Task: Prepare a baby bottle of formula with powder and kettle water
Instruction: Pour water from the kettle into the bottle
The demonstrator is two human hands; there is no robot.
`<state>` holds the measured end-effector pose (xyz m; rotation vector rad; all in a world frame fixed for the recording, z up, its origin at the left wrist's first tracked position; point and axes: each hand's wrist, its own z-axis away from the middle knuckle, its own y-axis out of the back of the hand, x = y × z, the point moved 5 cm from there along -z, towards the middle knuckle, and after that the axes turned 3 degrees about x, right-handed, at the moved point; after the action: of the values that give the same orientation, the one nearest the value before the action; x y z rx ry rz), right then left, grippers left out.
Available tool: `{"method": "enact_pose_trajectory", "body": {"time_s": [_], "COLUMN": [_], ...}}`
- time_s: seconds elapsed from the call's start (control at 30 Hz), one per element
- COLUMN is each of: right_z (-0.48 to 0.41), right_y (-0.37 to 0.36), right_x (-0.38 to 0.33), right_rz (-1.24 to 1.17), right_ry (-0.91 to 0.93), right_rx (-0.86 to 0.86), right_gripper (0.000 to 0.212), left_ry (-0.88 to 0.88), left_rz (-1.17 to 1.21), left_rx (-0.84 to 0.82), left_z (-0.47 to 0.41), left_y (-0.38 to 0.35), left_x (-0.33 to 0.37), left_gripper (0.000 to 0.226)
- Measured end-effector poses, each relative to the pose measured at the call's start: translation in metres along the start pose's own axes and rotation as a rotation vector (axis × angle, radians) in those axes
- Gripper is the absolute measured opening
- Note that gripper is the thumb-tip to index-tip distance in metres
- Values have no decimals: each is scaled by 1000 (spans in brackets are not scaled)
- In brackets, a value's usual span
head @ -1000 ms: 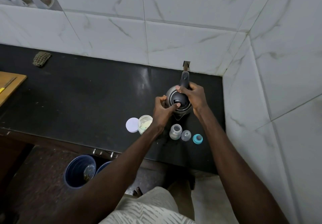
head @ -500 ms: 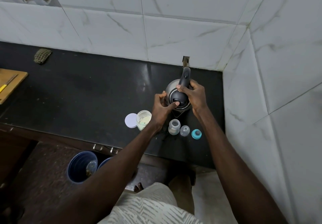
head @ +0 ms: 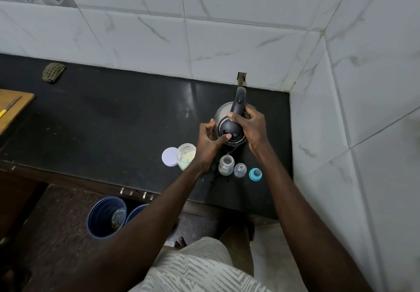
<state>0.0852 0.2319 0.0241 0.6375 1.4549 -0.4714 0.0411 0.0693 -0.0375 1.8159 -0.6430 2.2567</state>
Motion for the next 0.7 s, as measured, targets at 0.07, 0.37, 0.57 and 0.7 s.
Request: {"method": "enact_pose_trajectory", "body": {"time_s": [0.07, 0.37, 0.57, 0.7], "right_z": [0, 3, 1, 0], "right_y": [0, -2, -2, -2], "right_x": [0, 1, 0, 0], "right_rz": [-2, 22, 17, 15], "right_ry": [0, 17, 14, 14], "right_rx": [-5, -25, -28, -32], "right_gripper": [45, 53, 56, 57], "left_ry": [-1, -7, -5, -5], "left_rz": [-2, 1, 4, -9], "left_rx": [9, 28, 27, 32], "left_z": [1, 4, 3, 1], "left_y": [1, 2, 2, 2], "left_x": [1, -1, 0, 0], "left_gripper": [65, 63, 64, 63]}}
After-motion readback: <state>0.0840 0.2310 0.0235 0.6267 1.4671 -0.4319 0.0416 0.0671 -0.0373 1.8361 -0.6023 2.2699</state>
